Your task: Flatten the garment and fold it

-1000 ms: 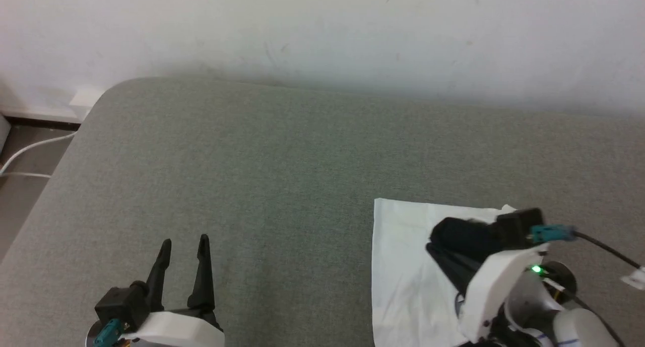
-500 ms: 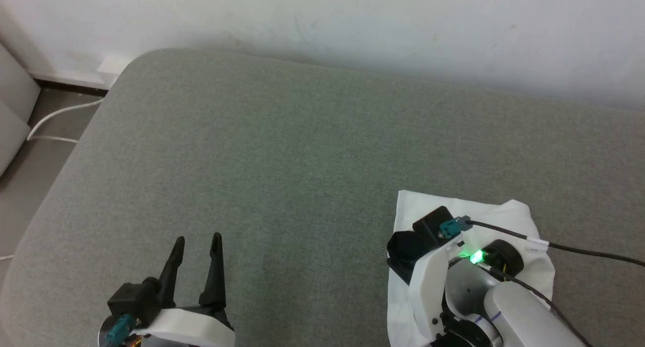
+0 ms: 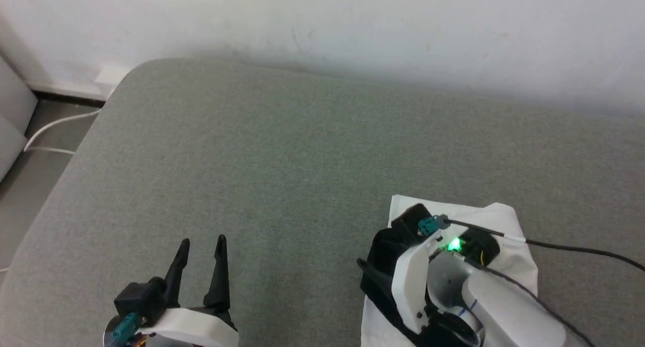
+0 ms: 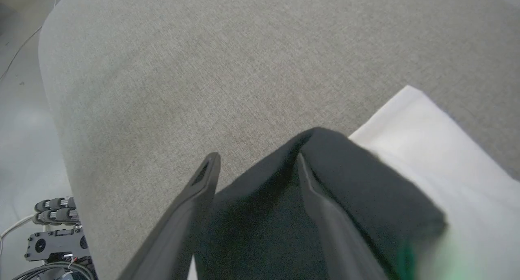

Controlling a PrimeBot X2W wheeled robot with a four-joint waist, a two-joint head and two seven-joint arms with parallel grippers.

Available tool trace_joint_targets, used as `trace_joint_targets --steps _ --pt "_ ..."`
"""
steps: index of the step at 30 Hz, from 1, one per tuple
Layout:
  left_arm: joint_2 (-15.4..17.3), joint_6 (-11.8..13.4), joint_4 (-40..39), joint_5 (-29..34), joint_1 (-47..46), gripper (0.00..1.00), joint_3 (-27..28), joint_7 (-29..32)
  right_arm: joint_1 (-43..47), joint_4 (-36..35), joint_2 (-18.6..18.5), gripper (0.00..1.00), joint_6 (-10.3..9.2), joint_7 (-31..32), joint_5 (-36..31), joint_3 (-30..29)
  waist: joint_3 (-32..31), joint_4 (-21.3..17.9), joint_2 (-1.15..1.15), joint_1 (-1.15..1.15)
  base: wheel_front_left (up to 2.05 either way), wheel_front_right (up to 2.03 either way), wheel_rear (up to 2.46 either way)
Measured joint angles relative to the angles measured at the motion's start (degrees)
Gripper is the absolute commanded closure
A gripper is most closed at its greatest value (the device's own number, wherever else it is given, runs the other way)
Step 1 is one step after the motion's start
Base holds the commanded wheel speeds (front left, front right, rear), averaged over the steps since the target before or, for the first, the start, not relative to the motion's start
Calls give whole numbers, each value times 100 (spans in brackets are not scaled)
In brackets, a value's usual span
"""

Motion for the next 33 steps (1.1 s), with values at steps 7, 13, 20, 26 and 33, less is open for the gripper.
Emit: trace_joint_targets --steps 7,13,20,26,33 --pt "-7 -1 -83 43 16 0 45 0 -535 -902 -815 0 0 248 -242 115 -268 -352 0 0 0 0 0" --pt "-11 5 -389 43 12 0 30 0 -650 -1946 -1608 0 0 37 -761 -817 -398 -717 0 0 0 0 0" --pt "-14 69 -854 42 9 0 36 0 458 -2568 -1448 0 0 -1306 -1530 -2928 -402 -1031 0 -1 0 0 0" --pt "-15 105 -1193 180 72 0 107 0 1840 -3032 -353 0 0 -2330 -1806 -4333 -347 -1172 0 0 0 0 0" --pt "-15 158 -1412 505 381 0 131 0 2766 -3274 427 0 0 -2762 -1878 -4565 -282 -1232 0 0 0 0 0"
